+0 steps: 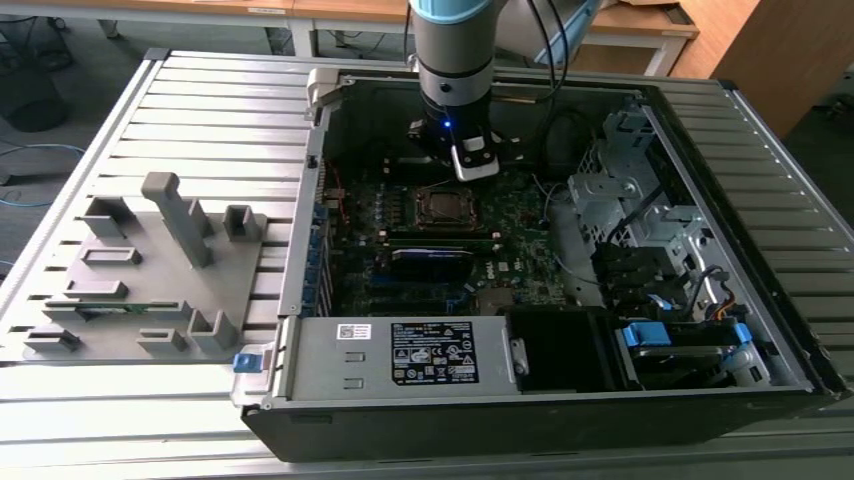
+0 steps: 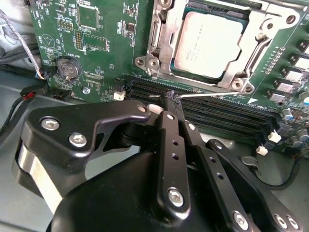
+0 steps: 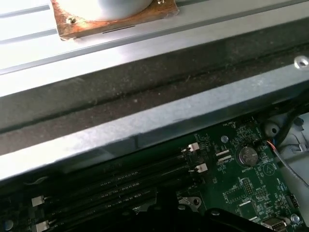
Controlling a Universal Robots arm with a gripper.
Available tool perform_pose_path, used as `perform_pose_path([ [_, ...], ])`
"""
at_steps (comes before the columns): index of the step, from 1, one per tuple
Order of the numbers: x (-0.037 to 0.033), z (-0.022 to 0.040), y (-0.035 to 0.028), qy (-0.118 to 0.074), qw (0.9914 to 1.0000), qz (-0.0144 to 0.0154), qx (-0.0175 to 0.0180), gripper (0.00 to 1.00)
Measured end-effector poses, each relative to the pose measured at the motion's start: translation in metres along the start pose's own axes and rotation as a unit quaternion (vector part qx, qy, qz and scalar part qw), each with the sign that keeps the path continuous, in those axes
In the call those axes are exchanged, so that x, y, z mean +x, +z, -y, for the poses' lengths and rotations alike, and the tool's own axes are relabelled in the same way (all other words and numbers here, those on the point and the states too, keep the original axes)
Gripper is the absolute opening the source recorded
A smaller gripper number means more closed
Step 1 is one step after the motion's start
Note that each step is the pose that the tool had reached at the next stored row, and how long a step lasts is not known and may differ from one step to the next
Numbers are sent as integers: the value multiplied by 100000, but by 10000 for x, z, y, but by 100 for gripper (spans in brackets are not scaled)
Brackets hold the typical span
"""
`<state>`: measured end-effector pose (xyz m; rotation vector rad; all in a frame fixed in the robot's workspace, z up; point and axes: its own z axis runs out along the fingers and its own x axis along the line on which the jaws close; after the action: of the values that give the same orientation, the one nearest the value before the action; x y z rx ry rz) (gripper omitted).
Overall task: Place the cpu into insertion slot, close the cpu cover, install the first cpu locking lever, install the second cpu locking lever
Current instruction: 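Install the first cpu locking lever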
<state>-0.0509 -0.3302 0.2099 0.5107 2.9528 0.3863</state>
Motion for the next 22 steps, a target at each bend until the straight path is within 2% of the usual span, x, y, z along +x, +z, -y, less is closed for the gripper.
perform_pose_path([
  [2, 3, 1, -1, 76, 100000, -22, -113, 11],
  [7, 16, 8, -3, 651, 99995, -123, -755, 11],
  [10, 20, 15, -4, 1261, 99986, -81, -1068, 11],
  [16, 28, 33, 0, 2710, 99958, 333, -989, 11],
  [22, 84, 54, -2, 3818, 99919, 561, -1127, 11],
])
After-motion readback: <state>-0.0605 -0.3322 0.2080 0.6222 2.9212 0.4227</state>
